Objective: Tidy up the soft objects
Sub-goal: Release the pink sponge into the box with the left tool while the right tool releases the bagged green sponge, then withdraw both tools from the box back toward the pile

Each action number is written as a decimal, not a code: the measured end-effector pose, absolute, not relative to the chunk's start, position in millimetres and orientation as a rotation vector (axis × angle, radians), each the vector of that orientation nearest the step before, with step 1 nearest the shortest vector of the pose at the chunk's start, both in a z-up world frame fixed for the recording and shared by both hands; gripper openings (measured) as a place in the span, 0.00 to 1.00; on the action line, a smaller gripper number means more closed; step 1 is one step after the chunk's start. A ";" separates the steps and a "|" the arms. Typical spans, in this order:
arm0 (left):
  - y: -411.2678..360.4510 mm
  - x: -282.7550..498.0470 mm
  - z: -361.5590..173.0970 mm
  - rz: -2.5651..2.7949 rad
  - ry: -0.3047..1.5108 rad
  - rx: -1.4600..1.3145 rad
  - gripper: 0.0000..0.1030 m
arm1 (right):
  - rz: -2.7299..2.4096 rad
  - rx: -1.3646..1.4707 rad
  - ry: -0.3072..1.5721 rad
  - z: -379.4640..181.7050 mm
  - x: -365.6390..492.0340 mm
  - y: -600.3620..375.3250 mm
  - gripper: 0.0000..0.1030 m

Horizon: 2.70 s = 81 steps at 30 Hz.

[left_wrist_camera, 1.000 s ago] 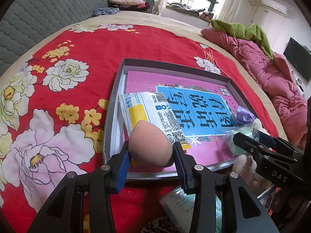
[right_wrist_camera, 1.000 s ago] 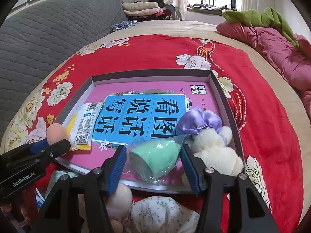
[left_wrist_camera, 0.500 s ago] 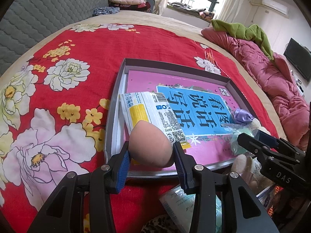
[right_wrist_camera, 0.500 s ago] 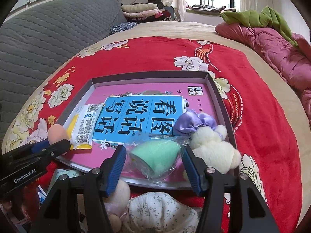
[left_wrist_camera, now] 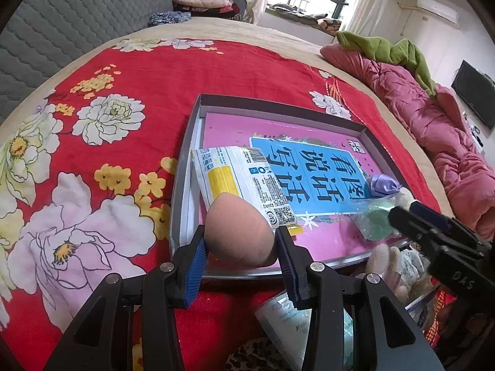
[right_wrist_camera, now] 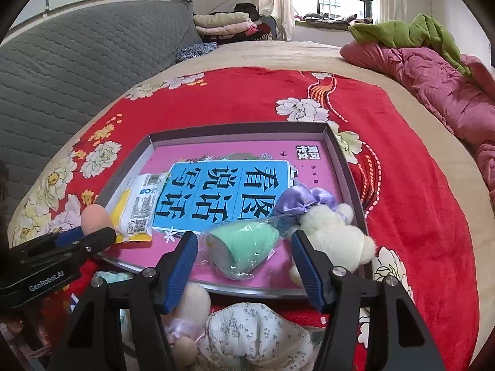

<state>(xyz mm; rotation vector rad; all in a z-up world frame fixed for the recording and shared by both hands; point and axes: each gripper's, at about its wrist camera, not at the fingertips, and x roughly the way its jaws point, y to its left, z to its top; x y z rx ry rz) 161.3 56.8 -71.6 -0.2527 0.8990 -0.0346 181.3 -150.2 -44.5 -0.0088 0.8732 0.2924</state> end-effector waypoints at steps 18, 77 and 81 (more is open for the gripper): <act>60.0 151.3 -63.0 -0.019 0.879 -0.242 0.58 | 0.301 0.037 0.781 -16.3 158.2 -172.7 0.61; 59.0 50.5 30.9 0.061 0.715 -0.232 0.74 | 0.316 0.080 0.557 58.5 93.2 -222.2 0.67; 57.0 48.2 32.5 0.057 0.715 -0.229 0.74 | 0.320 0.080 0.557 58.7 91.1 -222.7 0.67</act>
